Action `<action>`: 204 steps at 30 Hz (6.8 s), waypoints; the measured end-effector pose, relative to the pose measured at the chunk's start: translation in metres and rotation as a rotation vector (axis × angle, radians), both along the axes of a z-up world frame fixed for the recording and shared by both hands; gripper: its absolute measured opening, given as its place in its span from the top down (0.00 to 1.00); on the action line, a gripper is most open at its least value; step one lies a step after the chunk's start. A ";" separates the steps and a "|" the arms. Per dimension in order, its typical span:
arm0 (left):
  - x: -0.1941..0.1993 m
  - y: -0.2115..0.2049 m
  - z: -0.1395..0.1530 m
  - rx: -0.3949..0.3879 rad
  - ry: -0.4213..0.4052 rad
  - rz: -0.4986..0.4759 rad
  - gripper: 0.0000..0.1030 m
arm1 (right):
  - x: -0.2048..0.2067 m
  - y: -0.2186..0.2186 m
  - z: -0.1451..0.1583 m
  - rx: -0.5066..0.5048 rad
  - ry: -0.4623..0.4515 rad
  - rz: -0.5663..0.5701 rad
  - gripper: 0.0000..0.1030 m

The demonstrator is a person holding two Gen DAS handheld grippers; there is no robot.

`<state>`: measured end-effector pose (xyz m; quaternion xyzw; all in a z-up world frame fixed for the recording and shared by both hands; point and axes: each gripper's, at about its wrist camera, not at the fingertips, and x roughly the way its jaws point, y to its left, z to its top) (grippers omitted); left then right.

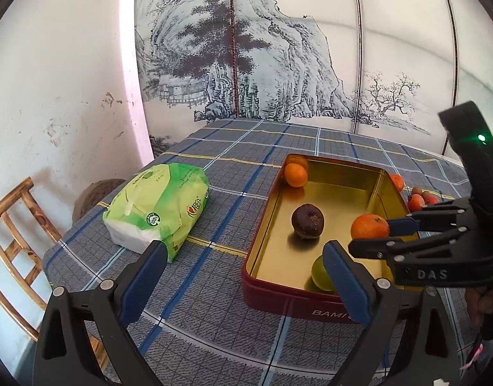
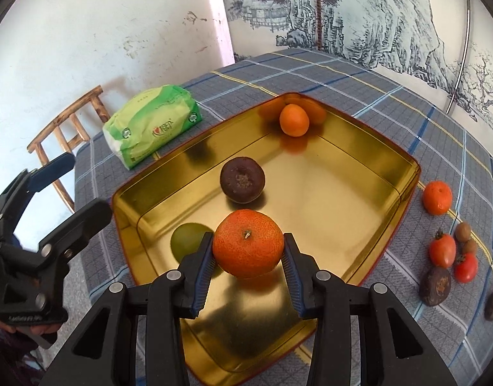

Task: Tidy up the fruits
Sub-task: 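Carry the orange with the right gripper into the tin and release, then move the left gripper to the dark brown fruit and grasp it, then grasp the red round fruit with the right gripper, then carry the dark brown fruit with the left gripper into the tin and release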

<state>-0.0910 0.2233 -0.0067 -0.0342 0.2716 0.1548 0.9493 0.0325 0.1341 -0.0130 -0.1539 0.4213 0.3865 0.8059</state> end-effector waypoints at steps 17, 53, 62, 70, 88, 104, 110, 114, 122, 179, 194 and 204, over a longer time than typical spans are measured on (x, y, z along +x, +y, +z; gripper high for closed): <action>0.001 0.000 -0.005 -0.002 0.019 -0.016 0.07 | 0.015 0.017 -0.008 -0.041 0.024 -0.017 0.58; 0.000 -0.010 -0.015 0.046 0.055 -0.035 0.05 | -0.009 -0.075 0.015 0.155 -0.077 -0.164 0.41; 0.004 -0.019 -0.007 0.080 0.054 -0.056 0.05 | -0.004 -0.153 0.020 0.161 -0.118 -0.307 0.40; 0.006 -0.048 0.012 0.143 0.029 -0.178 0.05 | 0.004 -0.237 -0.002 0.082 -0.126 -0.498 0.40; 0.102 -0.188 0.048 -0.011 0.218 -0.642 0.34 | 0.023 -0.320 -0.020 0.186 0.007 -0.653 0.37; 0.197 -0.226 -0.015 -0.005 0.435 -0.520 0.55 | 0.023 -0.335 -0.022 0.357 0.075 -0.610 0.33; 0.208 -0.227 -0.026 0.015 0.442 -0.473 0.55 | 0.023 -0.334 -0.022 0.373 0.079 -0.595 0.32; 0.212 -0.228 -0.033 0.027 0.452 -0.451 0.57 | 0.023 -0.334 -0.021 0.380 0.079 -0.591 0.31; 0.199 -0.225 -0.037 0.018 0.398 -0.432 0.69 | 0.023 -0.334 -0.021 0.383 0.078 -0.594 0.29; 0.148 -0.191 -0.029 -0.185 0.208 -0.376 0.69 | 0.038 -0.274 -0.024 0.162 0.031 -0.457 0.68; 0.137 -0.191 -0.025 -0.160 0.172 -0.366 0.69 | 0.039 -0.274 -0.024 0.146 0.022 -0.465 0.68; 0.090 -0.182 0.014 -0.136 0.100 -0.378 0.69 | 0.039 -0.270 -0.022 0.118 0.007 -0.472 0.68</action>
